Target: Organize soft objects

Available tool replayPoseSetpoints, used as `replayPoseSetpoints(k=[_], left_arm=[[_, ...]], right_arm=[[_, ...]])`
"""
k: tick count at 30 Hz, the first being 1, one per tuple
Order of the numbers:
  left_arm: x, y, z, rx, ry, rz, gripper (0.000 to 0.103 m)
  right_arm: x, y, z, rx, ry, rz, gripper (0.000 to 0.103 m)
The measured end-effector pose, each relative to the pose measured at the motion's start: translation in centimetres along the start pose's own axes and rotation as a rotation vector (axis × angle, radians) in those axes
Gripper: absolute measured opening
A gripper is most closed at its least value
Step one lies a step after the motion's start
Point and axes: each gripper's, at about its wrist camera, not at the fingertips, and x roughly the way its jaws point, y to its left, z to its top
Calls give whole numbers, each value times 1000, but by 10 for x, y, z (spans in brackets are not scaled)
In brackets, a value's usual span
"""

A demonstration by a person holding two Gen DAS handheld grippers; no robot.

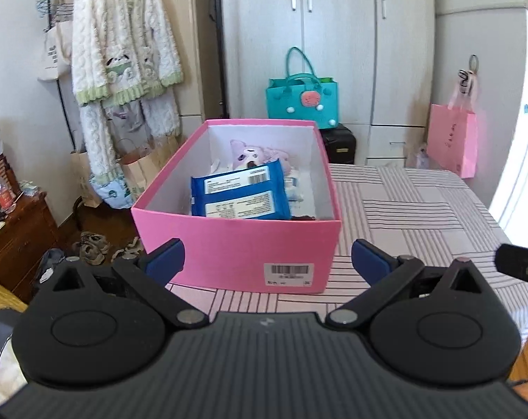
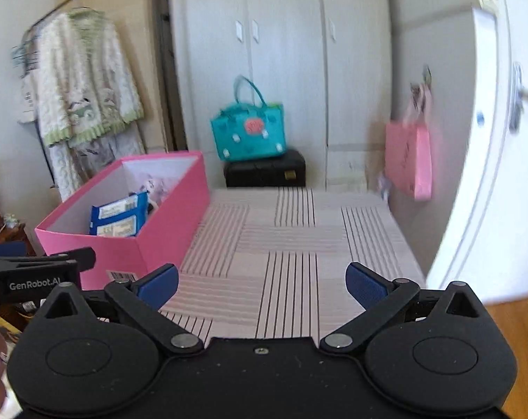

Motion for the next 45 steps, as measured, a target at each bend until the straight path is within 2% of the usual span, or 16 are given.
replayPoseSetpoints(k=[5,15,21,26,36,45], left_arm=[[3,-3,-4,10,5,13,103],[-2,-7,-6,21,-6,7,103],[-4,-14,-8,42,-16,50,103],[-6,-22,-10,45,-20,24,103],[-1,-30,-10,63,-12,19,103],[-2,-29,-8,71,-24,6,103]], right_arm=[[6,-4,-3,32,35,-37,103],[3,-2,-10,-4,-22,-83,103],[4,-1,-14,-34,-48,-112,103],[5,-6,-17,-20,-58,-95,103],[13,-15,-23,-2,-42,-91,103],[16,-19,-24,-14,-62,-130,103]])
